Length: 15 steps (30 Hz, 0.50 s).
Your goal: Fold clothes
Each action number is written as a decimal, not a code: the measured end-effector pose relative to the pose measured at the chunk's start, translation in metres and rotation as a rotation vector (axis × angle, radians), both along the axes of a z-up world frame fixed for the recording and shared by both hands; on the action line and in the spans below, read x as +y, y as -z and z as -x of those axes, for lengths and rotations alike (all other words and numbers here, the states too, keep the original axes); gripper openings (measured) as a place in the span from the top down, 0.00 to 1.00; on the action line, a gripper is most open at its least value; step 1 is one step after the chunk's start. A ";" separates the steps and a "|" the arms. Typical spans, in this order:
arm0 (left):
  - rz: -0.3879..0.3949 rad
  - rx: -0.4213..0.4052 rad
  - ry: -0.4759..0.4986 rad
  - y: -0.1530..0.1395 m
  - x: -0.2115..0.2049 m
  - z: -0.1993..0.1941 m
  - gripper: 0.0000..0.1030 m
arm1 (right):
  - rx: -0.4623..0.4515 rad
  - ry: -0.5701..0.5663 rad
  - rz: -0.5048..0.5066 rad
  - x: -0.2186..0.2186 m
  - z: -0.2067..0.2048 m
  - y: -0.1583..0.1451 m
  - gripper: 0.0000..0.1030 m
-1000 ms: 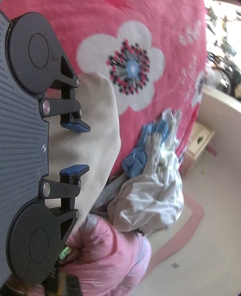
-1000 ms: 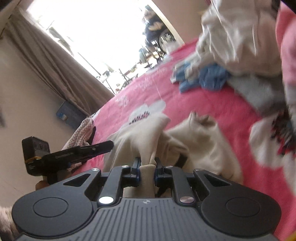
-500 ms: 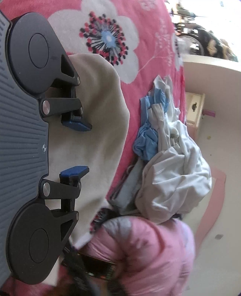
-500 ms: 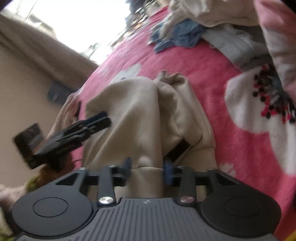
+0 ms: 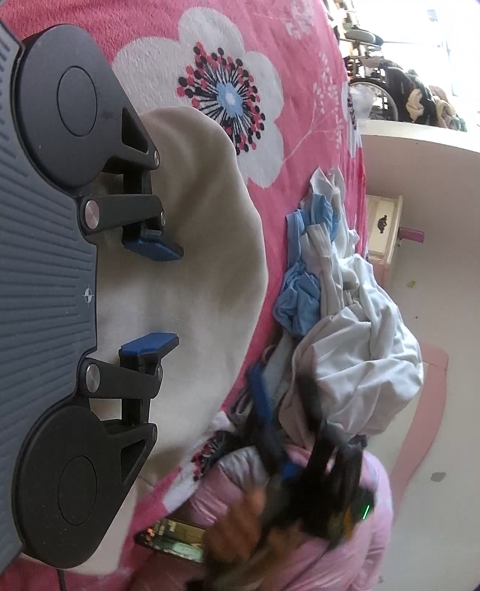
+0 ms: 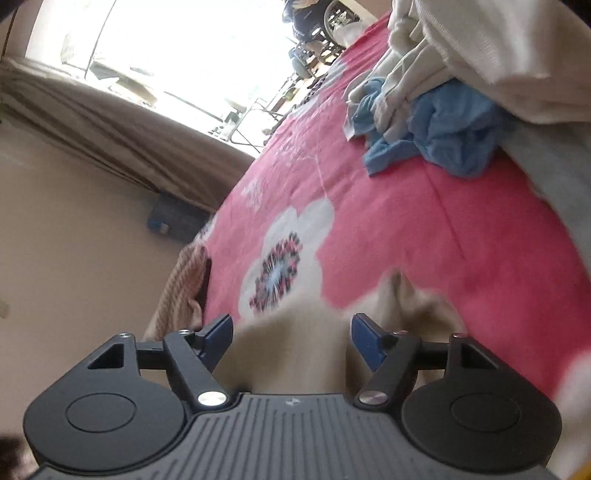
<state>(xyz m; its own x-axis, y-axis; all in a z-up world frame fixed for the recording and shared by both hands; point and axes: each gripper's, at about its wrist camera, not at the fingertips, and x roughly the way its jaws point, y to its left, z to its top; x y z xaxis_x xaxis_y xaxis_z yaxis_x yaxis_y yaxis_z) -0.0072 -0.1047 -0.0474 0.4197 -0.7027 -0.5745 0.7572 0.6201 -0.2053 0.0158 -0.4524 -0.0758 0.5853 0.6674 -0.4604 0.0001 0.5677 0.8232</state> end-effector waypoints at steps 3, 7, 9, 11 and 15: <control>-0.012 -0.011 0.001 0.002 0.002 0.003 0.57 | 0.032 -0.085 -0.021 0.010 -0.038 0.013 0.19; -0.009 -0.011 0.000 0.004 0.004 0.003 0.57 | 0.070 -0.211 -0.045 0.025 -0.071 0.025 0.11; -0.007 -0.012 0.002 0.004 0.004 0.002 0.57 | 0.087 -0.279 -0.056 0.033 -0.081 0.029 0.06; -0.006 -0.013 0.004 0.005 0.004 0.002 0.57 | 0.104 -0.346 -0.067 0.041 -0.091 0.034 0.02; -0.001 -0.015 0.007 0.006 0.006 0.002 0.57 | 0.092 -0.444 -0.132 0.045 -0.093 0.027 0.02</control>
